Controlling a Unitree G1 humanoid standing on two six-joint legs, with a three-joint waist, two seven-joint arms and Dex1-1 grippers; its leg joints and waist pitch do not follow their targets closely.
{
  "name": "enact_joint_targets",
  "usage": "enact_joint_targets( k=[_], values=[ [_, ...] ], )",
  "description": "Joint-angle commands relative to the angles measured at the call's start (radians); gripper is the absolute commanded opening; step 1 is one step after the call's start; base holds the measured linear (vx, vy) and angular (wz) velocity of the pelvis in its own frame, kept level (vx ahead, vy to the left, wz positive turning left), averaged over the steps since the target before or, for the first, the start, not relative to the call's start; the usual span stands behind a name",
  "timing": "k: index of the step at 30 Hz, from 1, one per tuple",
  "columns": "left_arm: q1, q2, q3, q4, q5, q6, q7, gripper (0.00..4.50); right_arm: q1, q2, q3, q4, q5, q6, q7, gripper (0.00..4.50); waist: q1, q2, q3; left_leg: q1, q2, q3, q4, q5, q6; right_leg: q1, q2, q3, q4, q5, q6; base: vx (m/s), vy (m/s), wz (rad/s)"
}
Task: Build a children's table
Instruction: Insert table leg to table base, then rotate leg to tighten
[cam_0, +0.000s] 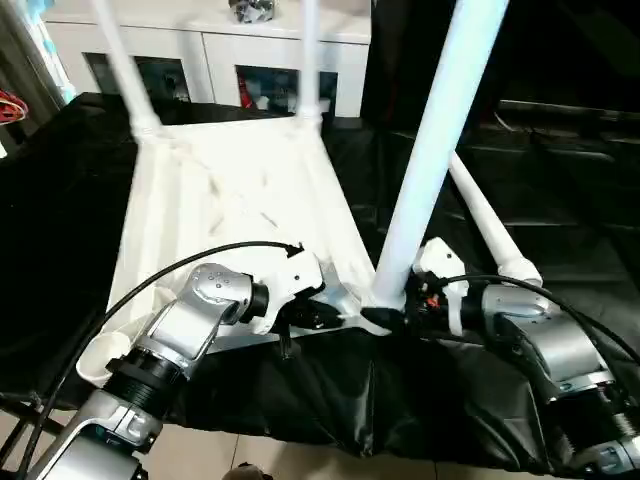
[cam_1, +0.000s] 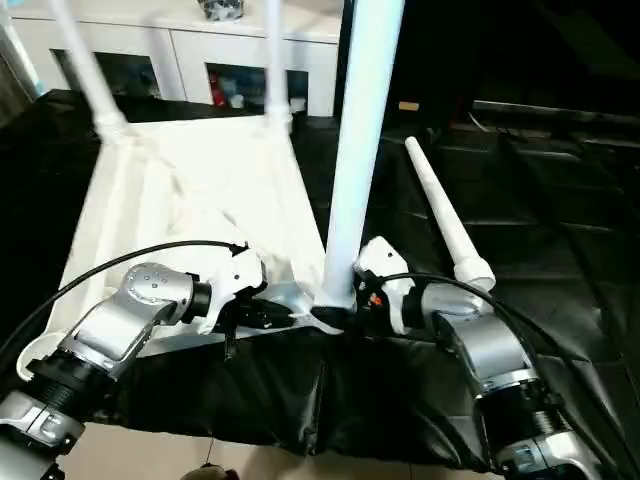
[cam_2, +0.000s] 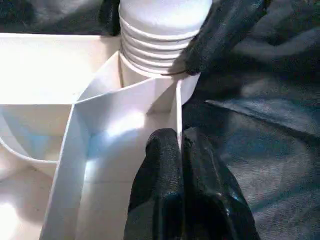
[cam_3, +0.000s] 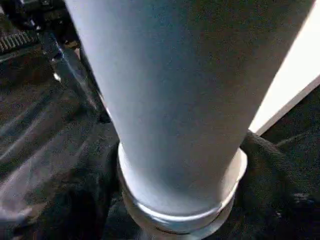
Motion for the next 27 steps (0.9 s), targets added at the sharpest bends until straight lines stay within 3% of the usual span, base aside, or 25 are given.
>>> enact_joint_targets(
  k=[1, 11, 14, 17, 18, 21, 25, 27],
  values=[
    [-0.007, -0.011, -0.029, -0.045, -0.020, -0.029, -0.044, 0.00, 0.007, -0.009, 0.027, -0.026, -0.007, 0.012, 0.012, 2.96, -0.004, -0.003, -0.074, 0.020, 0.040, -0.010, -0.060, -0.174, 0.040, 0.054, -0.061, 0.047, -0.065, -0.104, -0.230, 0.000, 0.000, 0.00],
    [-0.008, -0.020, -0.019, -0.025, -0.020, -0.023, -0.039, 0.00, 0.020, 0.017, 0.021, -0.015, 0.000, 0.010, 0.006, 2.77, -0.005, -0.002, -0.074, 0.020, 0.040, -0.010, -0.056, -0.172, 0.045, 0.054, -0.060, 0.046, -0.061, -0.085, -0.242, 0.000, 0.000, 0.00],
    [-0.026, -0.067, 0.011, 0.011, -0.006, 0.003, 0.062, 0.00, 0.010, 0.088, -0.013, 0.053, -0.007, 0.012, -0.117, 2.77, -0.010, -0.002, -0.071, 0.021, 0.039, -0.010, -0.059, -0.198, 0.028, 0.050, -0.060, 0.045, -0.067, -0.132, -0.240, 0.000, 0.000, 0.00],
    [-0.064, -0.146, 0.055, 0.071, 0.021, 0.041, 0.238, 0.00, -0.026, 0.200, -0.072, 0.181, -0.024, 0.006, -0.327, 2.76, -0.022, -0.004, -0.067, 0.024, 0.037, -0.013, -0.065, -0.256, -0.007, 0.047, -0.063, 0.043, -0.079, -0.253, -0.214, 0.000, 0.000, 0.00],
    [-0.077, -0.175, 0.071, 0.090, 0.024, 0.058, 0.295, 0.00, -0.041, 0.238, -0.089, 0.223, -0.021, 0.005, -0.382, 2.75, -0.027, -0.007, -0.069, 0.020, 0.035, -0.017, -0.066, -0.265, -0.016, 0.053, -0.065, 0.041, -0.081, -0.295, -0.193, 0.000, 0.000, 0.00],
    [-0.100, -0.233, 0.097, 0.123, 0.027, 0.081, 0.396, 0.00, -0.085, 0.310, -0.122, 0.314, -0.023, -0.007, -0.511, 2.75, -0.044, -0.005, -0.067, 0.018, 0.033, -0.018, -0.067, -0.279, -0.021, 0.048, -0.063, 0.040, -0.088, -0.327, -0.177, 0.000, 0.000, 0.00],
    [-0.112, -0.277, 0.109, 0.142, 0.035, 0.084, 0.468, 0.00, -0.135, 0.365, -0.145, 0.393, -0.034, -0.025, -0.612, 2.75, -0.054, -0.004, -0.069, 0.019, 0.031, -0.016, -0.064, -0.283, -0.011, 0.044, -0.062, 0.042, -0.093, -0.322, -0.173, 0.000, 0.000, 0.00],
    [-0.126, -0.304, 0.094, 0.172, 0.069, 0.039, 0.506, 0.00, -0.183, 0.406, -0.156, 0.454, -0.048, -0.085, -0.648, 2.75, -0.056, -0.003, -0.071, 0.017, 0.032, -0.017, -0.064, -0.265, -0.004, 0.045, -0.061, 0.041, -0.090, -0.292, -0.178, 0.000, 0.000, 0.00]
  ],
)
